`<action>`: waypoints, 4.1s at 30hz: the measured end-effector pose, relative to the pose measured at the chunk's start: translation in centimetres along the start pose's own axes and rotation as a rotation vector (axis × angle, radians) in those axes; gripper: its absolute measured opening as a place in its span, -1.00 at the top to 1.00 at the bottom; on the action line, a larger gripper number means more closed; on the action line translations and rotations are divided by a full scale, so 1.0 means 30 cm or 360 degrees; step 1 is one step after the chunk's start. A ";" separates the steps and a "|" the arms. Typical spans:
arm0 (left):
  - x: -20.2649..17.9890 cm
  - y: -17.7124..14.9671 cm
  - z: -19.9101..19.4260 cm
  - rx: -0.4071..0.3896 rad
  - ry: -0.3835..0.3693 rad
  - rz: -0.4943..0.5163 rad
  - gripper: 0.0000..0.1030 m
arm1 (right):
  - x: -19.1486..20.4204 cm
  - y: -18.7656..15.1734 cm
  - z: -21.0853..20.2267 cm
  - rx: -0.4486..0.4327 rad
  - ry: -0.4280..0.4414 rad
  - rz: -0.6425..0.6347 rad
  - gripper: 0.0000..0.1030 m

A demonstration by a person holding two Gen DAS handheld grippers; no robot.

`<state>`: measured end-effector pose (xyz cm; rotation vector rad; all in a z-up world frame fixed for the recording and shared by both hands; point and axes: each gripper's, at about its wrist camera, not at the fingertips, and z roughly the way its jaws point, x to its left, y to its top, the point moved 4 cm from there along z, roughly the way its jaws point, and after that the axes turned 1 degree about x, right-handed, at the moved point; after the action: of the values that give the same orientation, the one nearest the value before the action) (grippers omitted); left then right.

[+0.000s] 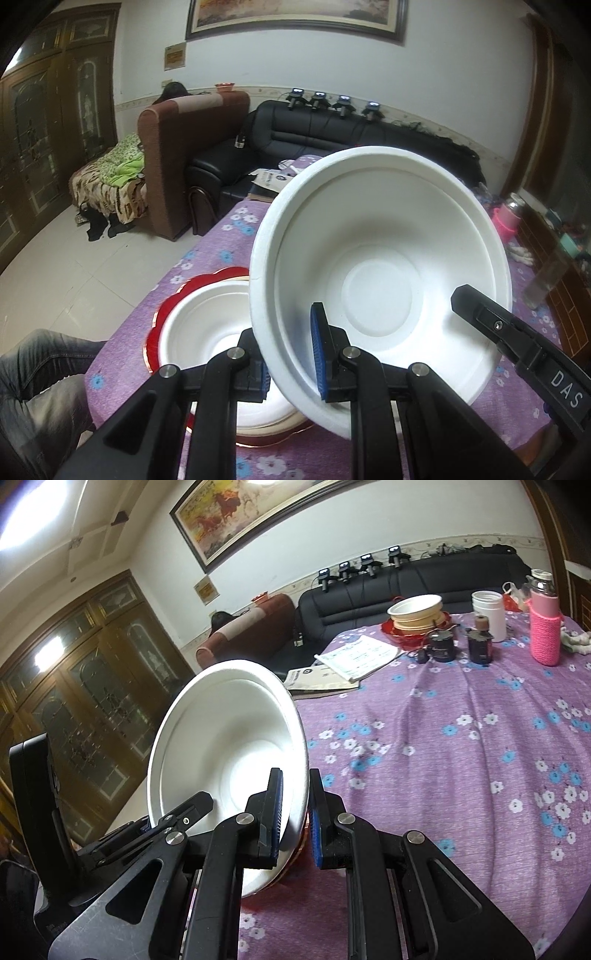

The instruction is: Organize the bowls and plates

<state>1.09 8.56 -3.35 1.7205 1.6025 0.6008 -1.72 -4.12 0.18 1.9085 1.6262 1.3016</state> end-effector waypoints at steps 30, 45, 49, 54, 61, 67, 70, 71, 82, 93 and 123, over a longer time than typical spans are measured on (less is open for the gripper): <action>0.186 -0.049 0.005 0.0055 0.0163 -0.0117 0.67 | 0.175 -0.083 0.165 0.0196 0.0116 -0.0168 0.76; 0.206 -0.063 0.029 0.0101 0.0189 -0.0117 0.67 | 0.155 -0.106 0.221 0.0263 0.0106 -0.0145 0.76; 0.210 -0.067 0.036 0.0110 0.0197 -0.0118 0.67 | 0.149 -0.107 0.242 0.0279 0.0103 -0.0141 0.76; 0.218 -0.069 0.043 0.0119 0.0211 -0.0125 0.67 | 0.150 -0.113 0.258 0.0299 0.0099 -0.0145 0.76; 0.223 -0.076 0.061 0.0146 0.0222 -0.0136 0.67 | 0.148 -0.125 0.285 0.0334 0.0092 -0.0143 0.76; 0.215 -0.079 0.074 0.0160 0.0249 -0.0143 0.66 | 0.138 -0.137 0.309 0.0366 0.0088 -0.0133 0.75; 0.210 -0.081 0.076 0.0155 0.0300 -0.0113 0.61 | 0.130 -0.146 0.327 0.0398 0.0078 -0.0124 0.75; 0.205 -0.082 0.076 0.0152 0.0320 -0.0098 0.55 | 0.127 -0.147 0.331 0.0400 0.0065 -0.0127 0.75; 0.220 -0.080 0.042 0.0019 0.0551 0.0003 -0.27 | 0.093 -0.148 0.346 0.0432 -0.0006 -0.0135 0.72; 0.249 -0.087 0.020 -0.0002 0.0611 -0.0026 -0.28 | 0.120 -0.117 0.272 0.0304 0.0016 -0.0227 0.12; 0.008 -0.005 -0.302 -0.0708 0.0593 0.0153 -0.57 | -0.052 0.003 0.057 0.0018 0.0020 -0.0012 0.08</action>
<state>-5.70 10.40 2.37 1.4095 1.4826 1.2818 -0.22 -5.04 -1.34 1.9024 1.6485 1.3069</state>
